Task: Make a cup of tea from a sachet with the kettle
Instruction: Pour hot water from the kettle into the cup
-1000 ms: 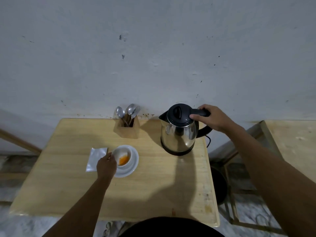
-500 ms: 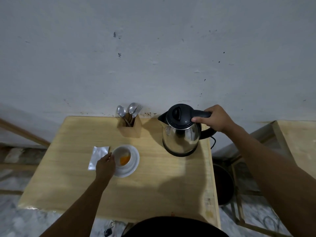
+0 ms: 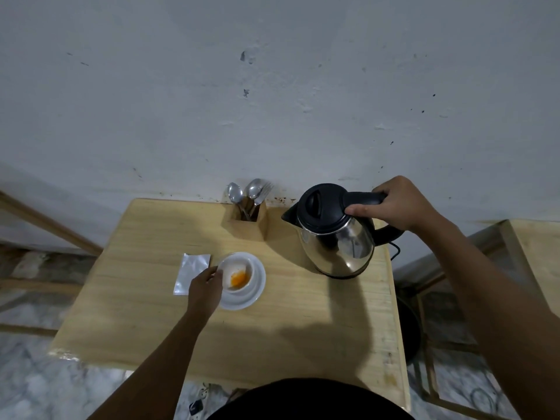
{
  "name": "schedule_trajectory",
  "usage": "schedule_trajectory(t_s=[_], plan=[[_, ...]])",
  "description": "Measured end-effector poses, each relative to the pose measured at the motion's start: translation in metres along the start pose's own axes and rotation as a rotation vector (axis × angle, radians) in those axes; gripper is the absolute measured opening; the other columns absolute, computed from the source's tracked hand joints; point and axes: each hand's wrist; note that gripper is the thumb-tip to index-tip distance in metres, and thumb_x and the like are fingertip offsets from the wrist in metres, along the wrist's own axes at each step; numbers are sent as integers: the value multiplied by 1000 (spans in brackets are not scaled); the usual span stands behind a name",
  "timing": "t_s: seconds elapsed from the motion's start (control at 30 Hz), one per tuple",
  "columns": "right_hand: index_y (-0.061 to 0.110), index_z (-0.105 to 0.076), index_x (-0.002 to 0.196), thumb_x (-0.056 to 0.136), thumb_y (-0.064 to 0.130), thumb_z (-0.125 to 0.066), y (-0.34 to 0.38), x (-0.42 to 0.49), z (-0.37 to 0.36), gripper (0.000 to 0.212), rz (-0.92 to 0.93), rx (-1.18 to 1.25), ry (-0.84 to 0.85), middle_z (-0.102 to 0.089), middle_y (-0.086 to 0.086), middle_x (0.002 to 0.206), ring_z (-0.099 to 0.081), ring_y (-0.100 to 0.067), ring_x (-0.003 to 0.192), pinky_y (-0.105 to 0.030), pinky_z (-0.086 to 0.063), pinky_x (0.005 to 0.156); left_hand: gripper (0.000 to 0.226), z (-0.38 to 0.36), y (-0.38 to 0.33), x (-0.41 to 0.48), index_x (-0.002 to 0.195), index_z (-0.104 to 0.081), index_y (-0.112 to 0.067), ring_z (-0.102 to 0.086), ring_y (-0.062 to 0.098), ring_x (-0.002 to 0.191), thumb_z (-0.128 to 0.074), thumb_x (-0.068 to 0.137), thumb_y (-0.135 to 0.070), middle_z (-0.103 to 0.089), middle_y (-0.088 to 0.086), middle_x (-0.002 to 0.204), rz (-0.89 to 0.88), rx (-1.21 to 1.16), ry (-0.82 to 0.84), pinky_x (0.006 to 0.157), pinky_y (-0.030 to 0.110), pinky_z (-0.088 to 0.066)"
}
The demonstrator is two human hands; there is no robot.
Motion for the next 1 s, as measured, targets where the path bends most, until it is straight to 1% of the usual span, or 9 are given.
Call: schedule_trajectory(t_s=[0.1, 0.2, 0.3, 0.37, 0.43, 0.53, 0.67, 0.87, 1.0], plan=[[-8, -50, 55, 44, 80, -75, 28, -3, -10, 92, 0, -36, 38, -39, -7, 47, -38, -16, 45, -31, -30, 51, 14, 2, 0, 0, 91, -64, -12, -61, 24, 84, -53, 95, -21, -64, 4, 84, -44, 22, -19, 77, 33, -43], [10, -48, 43, 46, 75, -76, 52, -10, -24, 72, -20, -99, 60, -39, 6, 37, -39, -10, 37, -28, -31, 47, 20, 3, 0, -2, 108, -58, -7, -55, 20, 89, -50, 95, -21, -59, 5, 97, -20, -7, 1, 80, 33, -43], [6, -52, 45, 43, 79, -74, 67, -13, -38, 76, -44, -145, 67, -40, 6, 37, -41, -11, 37, -30, -33, 48, 11, 6, 4, -1, 96, -58, -8, -56, 19, 78, -50, 95, -15, -60, 7, 86, -63, -5, 2, 73, 31, -48], [-2, -57, 53, 40, 85, -70, 76, -14, -46, 89, -57, -179, 81, -45, -2, 41, -45, -15, 41, -32, -36, 49, 9, 9, 4, 0, 94, -59, -8, -53, 14, 69, -51, 94, -13, -58, 3, 78, -41, -62, 39, 63, 23, -42], [-6, -59, 57, 38, 88, -67, 87, -13, -53, 96, -68, -210, 100, -48, -7, 45, -48, -19, 44, -33, -36, 50, 8, 14, 6, 2, 94, -58, -8, -51, 11, 65, -52, 94, -12, -55, 0, 74, -37, -114, 84, 60, 23, -38], [2, -50, 48, 39, 87, -67, 102, -13, -63, 87, -94, -259, 134, -41, -5, 45, -42, -20, 44, -34, -32, 50, 7, 19, 10, 6, 92, -57, -9, -49, 10, 64, -53, 94, -13, -54, -3, 72, -58, -117, 142, 58, 21, -37], [14, -38, 45, 48, 81, -71, 122, -19, -78, 75, -126, -350, 154, -33, 0, 43, -37, -19, 45, -32, -28, 50, 9, 24, 11, 14, 87, -56, -9, -48, 9, 62, -52, 95, -13, -53, -3, 70, -102, -76, 198, 56, 19, -36], [12, -48, 47, 52, 81, -69, 140, -22, -91, 72, -178, -463, 154, -39, 1, 44, -41, -18, 44, -28, -30, 48, 13, 30, 14, 23, 87, -55, -5, -48, 12, 62, -52, 95, -15, -54, -1, 70, -134, -37, 272, 56, 21, -36], [12, -44, 48, 53, 81, -69, 149, -28, -96, 73, -210, -510, 145, -39, 1, 44, -41, -18, 44, -29, -30, 49, 15, 33, 14, 28, 86, -53, -4, -47, 12, 60, -51, 95, -16, -53, 1, 69, -153, -1, 312, 56, 23, -35]])
Point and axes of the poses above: each hand's wrist, its own x-axis towards the middle knuckle, its own z-axis out of the back of the hand, y = z × x
